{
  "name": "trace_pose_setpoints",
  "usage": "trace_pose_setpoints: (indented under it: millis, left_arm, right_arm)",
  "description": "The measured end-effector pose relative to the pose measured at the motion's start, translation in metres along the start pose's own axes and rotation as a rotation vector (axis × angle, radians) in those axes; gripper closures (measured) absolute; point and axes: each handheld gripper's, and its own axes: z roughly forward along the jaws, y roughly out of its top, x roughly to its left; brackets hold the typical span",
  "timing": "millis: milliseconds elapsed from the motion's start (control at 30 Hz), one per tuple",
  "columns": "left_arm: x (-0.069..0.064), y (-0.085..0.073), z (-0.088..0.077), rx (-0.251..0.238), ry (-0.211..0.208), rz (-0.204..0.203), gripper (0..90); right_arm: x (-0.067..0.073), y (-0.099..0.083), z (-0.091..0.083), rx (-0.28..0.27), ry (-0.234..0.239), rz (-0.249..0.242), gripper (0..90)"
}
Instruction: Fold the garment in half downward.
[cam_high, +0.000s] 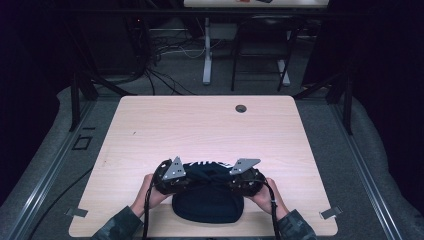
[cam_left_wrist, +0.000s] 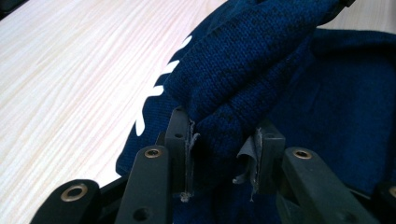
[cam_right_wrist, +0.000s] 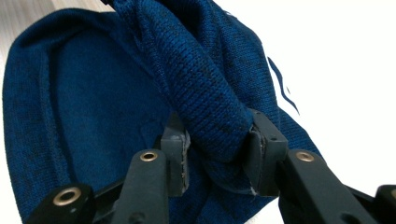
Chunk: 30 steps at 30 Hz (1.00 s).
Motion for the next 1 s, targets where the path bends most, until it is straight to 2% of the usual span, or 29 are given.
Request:
trace_pose_setpoints:
  millis: [233, 267, 433, 567, 700, 833, 1000]
  left_arm:
    - [-0.005, -0.005, 0.003, 0.011, -0.009, -0.001, 66.0]
    - [-0.006, -0.006, 0.006, 0.022, 0.000, -0.005, 66.1]
    - [-0.006, -0.010, 0.013, 0.037, 0.003, -0.023, 66.1]
    - [-0.006, -0.010, 0.016, 0.039, 0.020, -0.039, 66.1]
    - [-0.007, -0.009, 0.023, 0.057, 0.030, -0.057, 65.8]
    - [-0.007, -0.009, 0.025, 0.055, 0.031, -0.066, 64.9]
    - [-0.004, -0.011, 0.021, 0.042, 0.008, -0.091, 57.2]
  right_arm:
    - [0.002, -0.003, 0.003, 0.007, 0.003, 0.000, 63.6]
    - [0.002, -0.005, 0.005, 0.009, 0.000, 0.003, 63.7]
    - [0.004, -0.007, 0.010, 0.032, -0.038, -0.023, 64.3]
    - [0.002, -0.007, 0.013, 0.028, -0.058, -0.030, 64.4]
    - [-0.001, -0.007, 0.019, 0.034, -0.108, -0.050, 64.4]
    - [-0.007, -0.007, 0.023, 0.027, -0.115, -0.037, 64.1]
    - [-0.006, -0.008, 0.021, 0.032, -0.114, -0.041, 62.6]
